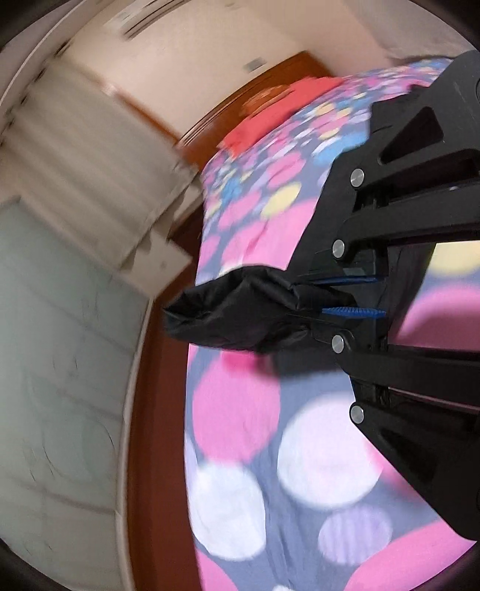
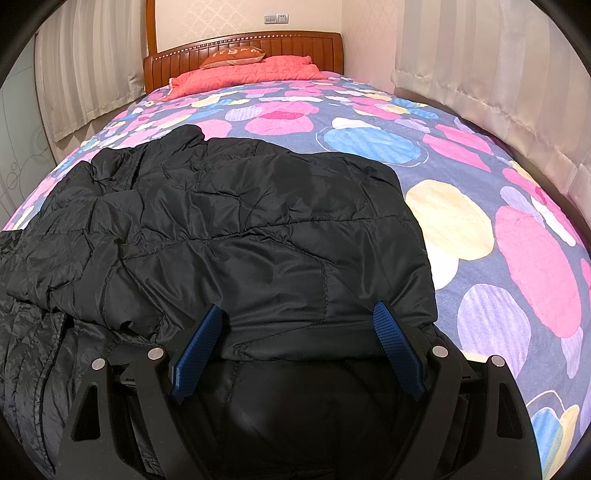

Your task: Fold large clothes

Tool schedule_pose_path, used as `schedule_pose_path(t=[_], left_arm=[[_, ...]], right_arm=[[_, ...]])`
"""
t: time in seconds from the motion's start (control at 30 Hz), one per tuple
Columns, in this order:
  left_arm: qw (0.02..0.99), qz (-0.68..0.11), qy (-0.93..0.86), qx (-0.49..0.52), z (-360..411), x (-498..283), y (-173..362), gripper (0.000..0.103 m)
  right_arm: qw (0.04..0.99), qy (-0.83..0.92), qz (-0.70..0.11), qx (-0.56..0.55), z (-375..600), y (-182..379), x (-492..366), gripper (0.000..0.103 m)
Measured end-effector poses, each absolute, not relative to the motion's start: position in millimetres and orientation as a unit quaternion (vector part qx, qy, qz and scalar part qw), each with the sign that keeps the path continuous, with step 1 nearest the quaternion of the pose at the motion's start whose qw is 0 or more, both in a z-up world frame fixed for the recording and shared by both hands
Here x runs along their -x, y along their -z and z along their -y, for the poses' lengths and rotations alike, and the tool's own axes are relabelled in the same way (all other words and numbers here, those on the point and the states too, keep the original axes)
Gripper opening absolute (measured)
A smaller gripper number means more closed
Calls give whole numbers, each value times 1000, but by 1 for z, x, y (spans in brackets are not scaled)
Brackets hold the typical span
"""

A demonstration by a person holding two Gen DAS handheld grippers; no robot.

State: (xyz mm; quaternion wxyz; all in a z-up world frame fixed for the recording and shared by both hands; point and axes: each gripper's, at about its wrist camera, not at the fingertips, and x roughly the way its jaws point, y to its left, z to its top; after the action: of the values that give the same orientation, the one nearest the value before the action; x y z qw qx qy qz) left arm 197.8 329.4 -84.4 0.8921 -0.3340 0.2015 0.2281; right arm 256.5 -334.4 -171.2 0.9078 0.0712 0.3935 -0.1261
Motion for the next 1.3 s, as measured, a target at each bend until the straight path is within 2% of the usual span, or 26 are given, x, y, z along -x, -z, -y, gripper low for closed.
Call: schedule_pose_path(t=[0.23,0.47,0.63,0.83,0.9,0.93,0.97,1.03,1.17,1.3], left_arm=[[934,-235,-109,248,-201,-247,53,9],[949,-267,0,165,-64,-283,52,9],[940,-312,52,125,18,-298,79,9],[919,-376,81,80,74,-311,121,9],[913,-396,81,63,84,-313,132,14],[912,-397,81,59,85,-313,132,23],[912,-396,88,57,86,-311,131,38],[913,-390,102,62,86,-304,125,57],[911,-388,118,73,73,-290,108,58],[917,-378,95,77,28,-269,96,58]], right_arm=[[909,124,-391,-76,339,171,-257,83],[910,121,-388,-80,342,171,-258,83],[911,118,-385,-86,341,172,-257,83],[912,117,-384,-87,340,173,-256,84],[912,117,-383,-87,340,173,-257,84],[912,117,-383,-87,339,173,-256,84],[912,116,-383,-87,340,173,-257,84],[912,116,-383,-87,339,173,-256,84],[911,116,-385,-86,340,172,-257,84],[912,120,-383,-87,336,160,-253,84]])
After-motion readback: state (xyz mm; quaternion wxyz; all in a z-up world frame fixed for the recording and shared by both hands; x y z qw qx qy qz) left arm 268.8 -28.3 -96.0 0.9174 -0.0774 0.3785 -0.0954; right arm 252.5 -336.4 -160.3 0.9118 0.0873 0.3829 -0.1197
